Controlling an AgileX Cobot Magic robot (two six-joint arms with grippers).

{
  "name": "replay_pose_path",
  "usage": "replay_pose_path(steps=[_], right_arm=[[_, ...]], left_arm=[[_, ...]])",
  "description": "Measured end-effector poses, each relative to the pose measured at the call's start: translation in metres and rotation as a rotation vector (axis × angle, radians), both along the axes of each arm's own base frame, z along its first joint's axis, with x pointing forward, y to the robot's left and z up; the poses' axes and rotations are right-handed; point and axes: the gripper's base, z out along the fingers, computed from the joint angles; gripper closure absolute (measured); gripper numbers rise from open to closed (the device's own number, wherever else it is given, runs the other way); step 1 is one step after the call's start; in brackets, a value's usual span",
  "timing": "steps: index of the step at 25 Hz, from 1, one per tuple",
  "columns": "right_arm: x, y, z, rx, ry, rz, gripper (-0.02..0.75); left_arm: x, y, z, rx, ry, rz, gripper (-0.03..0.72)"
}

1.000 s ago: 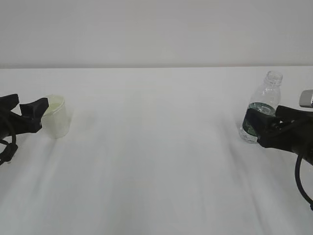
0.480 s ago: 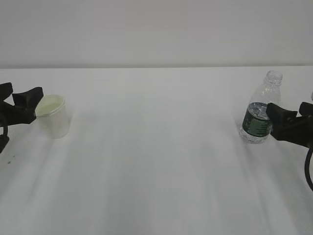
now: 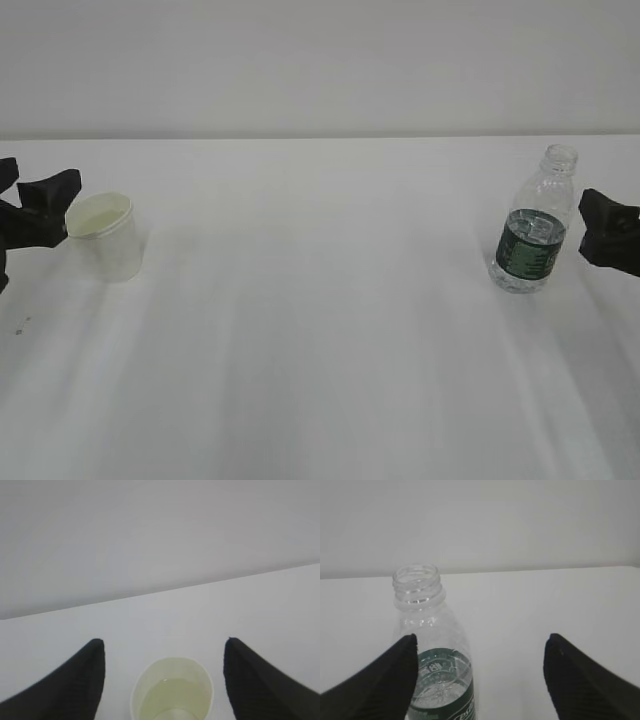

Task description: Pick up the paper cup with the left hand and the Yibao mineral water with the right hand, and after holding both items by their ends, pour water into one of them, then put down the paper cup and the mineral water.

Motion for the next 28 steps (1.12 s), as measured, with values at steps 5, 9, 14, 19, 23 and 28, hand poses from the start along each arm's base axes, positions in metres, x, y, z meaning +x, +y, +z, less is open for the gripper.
replay_pose_path(steps=[5,9,14,19,23,28], right_arm=[[-0.003,-0.001,0.009,-0.002,-0.02,-0.005,0.147],[-0.006,-0.001,0.015,0.002,-0.017,-0.004,0.146],[-0.008,-0.001,0.02,-0.003,-0.01,0.0,0.146],[-0.012,-0.001,0.027,-0.003,-0.017,0.005,0.147],[-0.015,0.0,0.031,-0.004,-0.012,0.013,0.147],[-0.018,0.001,0.035,-0.012,-0.006,0.033,0.147]], left_arm=[[-0.001,0.0,0.004,0.001,-0.009,0.002,0.167],[-0.004,0.001,0.011,0.005,-0.014,0.004,0.168],[-0.007,0.001,0.023,0.006,-0.044,0.005,0.169],[-0.012,0.002,0.034,0.012,-0.049,0.009,0.169],[-0.015,0.003,0.041,0.014,-0.058,0.012,0.169],[-0.022,0.004,0.049,0.02,-0.056,0.016,0.169]])
